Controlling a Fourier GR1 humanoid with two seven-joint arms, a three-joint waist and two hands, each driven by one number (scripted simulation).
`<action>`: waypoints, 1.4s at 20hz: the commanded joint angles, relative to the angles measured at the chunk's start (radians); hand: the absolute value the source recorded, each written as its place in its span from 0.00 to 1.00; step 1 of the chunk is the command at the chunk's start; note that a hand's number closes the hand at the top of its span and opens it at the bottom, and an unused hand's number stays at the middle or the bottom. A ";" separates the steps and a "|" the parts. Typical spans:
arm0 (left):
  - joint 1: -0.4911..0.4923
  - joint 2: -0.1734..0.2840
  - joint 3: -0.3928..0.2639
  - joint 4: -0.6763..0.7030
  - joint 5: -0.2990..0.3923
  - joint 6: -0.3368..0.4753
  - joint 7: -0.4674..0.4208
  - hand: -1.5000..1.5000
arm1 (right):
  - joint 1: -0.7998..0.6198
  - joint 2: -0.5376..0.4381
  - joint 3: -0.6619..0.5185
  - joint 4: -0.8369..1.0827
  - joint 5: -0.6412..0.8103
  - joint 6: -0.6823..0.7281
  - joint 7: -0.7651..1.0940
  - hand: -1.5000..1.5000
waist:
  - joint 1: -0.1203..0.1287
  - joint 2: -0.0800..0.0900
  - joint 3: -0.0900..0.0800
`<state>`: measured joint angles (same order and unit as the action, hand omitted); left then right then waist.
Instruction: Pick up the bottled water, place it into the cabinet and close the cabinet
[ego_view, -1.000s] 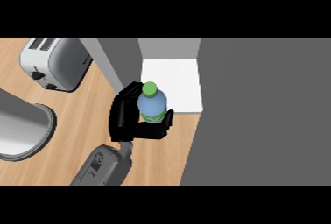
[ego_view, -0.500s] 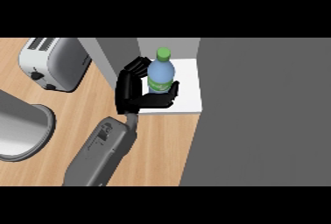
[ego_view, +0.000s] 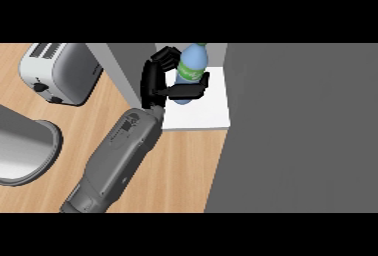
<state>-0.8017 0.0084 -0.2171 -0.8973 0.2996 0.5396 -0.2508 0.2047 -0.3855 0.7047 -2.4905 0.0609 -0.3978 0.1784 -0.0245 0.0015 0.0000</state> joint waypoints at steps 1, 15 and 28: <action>-0.079 -0.008 0.007 0.154 0.002 0.047 -0.061 1.00 | 0.030 -0.025 -0.001 -0.130 0.023 0.006 0.042 0.00 | -0.012 0.003 0.000; -0.244 -0.008 0.069 0.567 -0.042 0.119 -0.170 1.00 | 0.021 -0.011 -0.017 -0.057 -0.006 0.018 -0.011 0.00 | -0.025 0.011 -0.001; -0.306 0.004 0.122 0.741 -0.034 0.157 -0.236 1.00 | 0.045 -0.040 -0.006 -0.084 -0.041 0.051 -0.037 0.00 | -0.049 0.019 -0.001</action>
<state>-1.0917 0.0067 -0.1062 -0.2089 0.2771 0.6812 -0.4670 0.2085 -0.4015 0.6834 -2.4809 0.0236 -0.3600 0.1249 -0.0677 0.0186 -0.0007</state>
